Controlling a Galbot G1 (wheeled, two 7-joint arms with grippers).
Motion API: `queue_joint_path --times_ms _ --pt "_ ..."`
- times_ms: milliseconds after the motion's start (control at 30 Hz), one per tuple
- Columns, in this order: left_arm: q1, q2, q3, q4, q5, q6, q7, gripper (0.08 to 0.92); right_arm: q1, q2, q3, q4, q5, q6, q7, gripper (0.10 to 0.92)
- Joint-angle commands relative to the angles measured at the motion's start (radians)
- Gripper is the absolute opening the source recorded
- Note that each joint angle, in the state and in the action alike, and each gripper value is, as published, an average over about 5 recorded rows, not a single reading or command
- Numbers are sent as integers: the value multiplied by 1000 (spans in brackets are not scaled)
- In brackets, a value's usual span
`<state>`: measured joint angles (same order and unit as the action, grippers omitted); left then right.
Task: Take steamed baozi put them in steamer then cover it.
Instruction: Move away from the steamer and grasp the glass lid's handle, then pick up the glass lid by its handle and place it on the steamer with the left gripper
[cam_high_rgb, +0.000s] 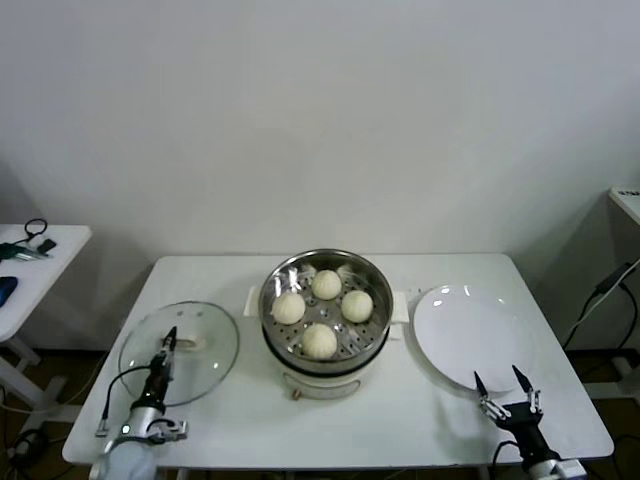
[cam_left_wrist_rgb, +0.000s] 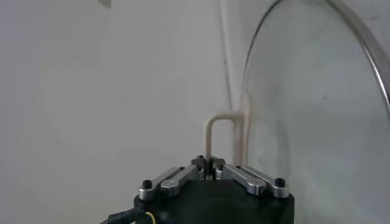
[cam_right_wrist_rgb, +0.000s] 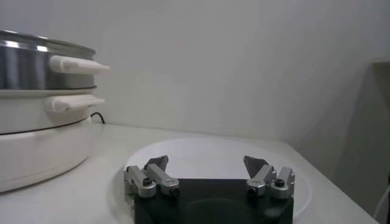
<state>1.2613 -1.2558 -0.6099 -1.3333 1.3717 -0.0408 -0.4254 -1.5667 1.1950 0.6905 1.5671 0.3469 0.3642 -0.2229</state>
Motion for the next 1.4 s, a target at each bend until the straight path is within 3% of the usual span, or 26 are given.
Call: queue_joint_path --times_ms 33,367,633,1100,1400 --pt "30 13 -1 -123 -101 21 44 146 -5 3 12 26 -57 -45 21 823" --pt "120 180 -15 -504 -428 282 369 145 -5 6 25 47 -103 -93 47 823" --pt "122 236 0 -701 -439 436 482 145 -1 11 20 40 -103 -85 55 823" --pt "-28 133 419 -854 -151 587 557 145 16 10 0 18 -102 -65 61 823" --pt "-136 -62 620 -758 44 676 658 145 25 -20 -13 -4 -77 -46 60 823"
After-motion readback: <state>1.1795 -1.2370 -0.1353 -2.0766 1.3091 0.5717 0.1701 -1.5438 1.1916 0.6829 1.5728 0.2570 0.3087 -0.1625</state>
